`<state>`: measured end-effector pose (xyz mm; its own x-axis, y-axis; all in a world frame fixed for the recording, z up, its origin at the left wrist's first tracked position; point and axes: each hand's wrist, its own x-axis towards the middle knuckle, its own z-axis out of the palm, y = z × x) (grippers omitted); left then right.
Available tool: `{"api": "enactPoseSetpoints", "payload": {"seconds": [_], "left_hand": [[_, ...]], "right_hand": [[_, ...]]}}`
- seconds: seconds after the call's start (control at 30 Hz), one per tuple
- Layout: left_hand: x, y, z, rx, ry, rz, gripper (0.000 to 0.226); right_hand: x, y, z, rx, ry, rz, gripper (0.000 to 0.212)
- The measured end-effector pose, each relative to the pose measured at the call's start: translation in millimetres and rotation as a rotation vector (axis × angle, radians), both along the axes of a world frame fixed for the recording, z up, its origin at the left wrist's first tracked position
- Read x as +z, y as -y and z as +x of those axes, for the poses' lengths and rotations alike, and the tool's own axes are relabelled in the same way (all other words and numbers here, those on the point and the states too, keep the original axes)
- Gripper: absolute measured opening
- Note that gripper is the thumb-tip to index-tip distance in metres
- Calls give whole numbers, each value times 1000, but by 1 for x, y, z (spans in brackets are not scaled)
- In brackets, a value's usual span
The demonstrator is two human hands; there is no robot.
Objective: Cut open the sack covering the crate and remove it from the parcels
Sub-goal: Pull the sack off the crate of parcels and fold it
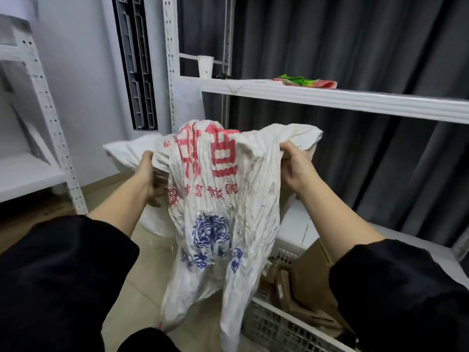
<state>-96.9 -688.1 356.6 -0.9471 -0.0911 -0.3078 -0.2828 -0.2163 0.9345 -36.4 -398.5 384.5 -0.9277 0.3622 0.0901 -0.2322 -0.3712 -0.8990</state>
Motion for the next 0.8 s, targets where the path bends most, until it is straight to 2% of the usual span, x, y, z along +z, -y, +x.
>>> {"api": "enactPoseSetpoints", "payload": {"seconds": [0.03, 0.07, 0.17, 0.23, 0.3, 0.4, 0.5, 0.57, 0.6, 0.63, 0.67, 0.7, 0.8], "left_hand": [[-2, -1, -1, -37, 50, -24, 54], [-1, -1, 0, -78, 45, -23, 46], [7, 0, -4, -60, -142, 157, 28], [9, -4, -6, -3, -267, 215, 20], [8, -5, -9, -9, -323, 214, 14], [10, -6, -11, -78, -307, 177, 24], [16, -2, -12, -102, -310, 208, 44], [19, 5, -13, -72, -264, 198, 53], [19, 8, -14, -45, -247, 179, 50], [19, 12, -15, -9, -232, 141, 42], [16, 16, -17, 27, -209, 81, 35], [15, 21, -15, 77, -193, -34, 30], [3, 42, -25, 236, -227, -400, 19]], "right_hand": [[-1, 1, -3, -27, 2, -6, 20], [-3, 3, -5, -85, 26, -35, 30], [-16, -5, -18, -284, 155, -189, 95], [-22, -15, -24, -389, 295, -140, 108], [-26, -15, -20, -344, 382, -44, 91], [-29, -11, -18, -169, 427, 73, 46], [-40, -13, -26, -204, 458, 149, 47], [-46, -14, -30, -183, 402, 202, 21], [-46, -13, -30, -164, 388, 217, 12], [-44, -10, -23, -175, 385, 227, 8], [-44, -14, -21, -181, 396, 236, 13], [-43, -17, -17, -182, 413, 231, 18], [-48, -29, -13, -252, 398, 259, 17]]}}
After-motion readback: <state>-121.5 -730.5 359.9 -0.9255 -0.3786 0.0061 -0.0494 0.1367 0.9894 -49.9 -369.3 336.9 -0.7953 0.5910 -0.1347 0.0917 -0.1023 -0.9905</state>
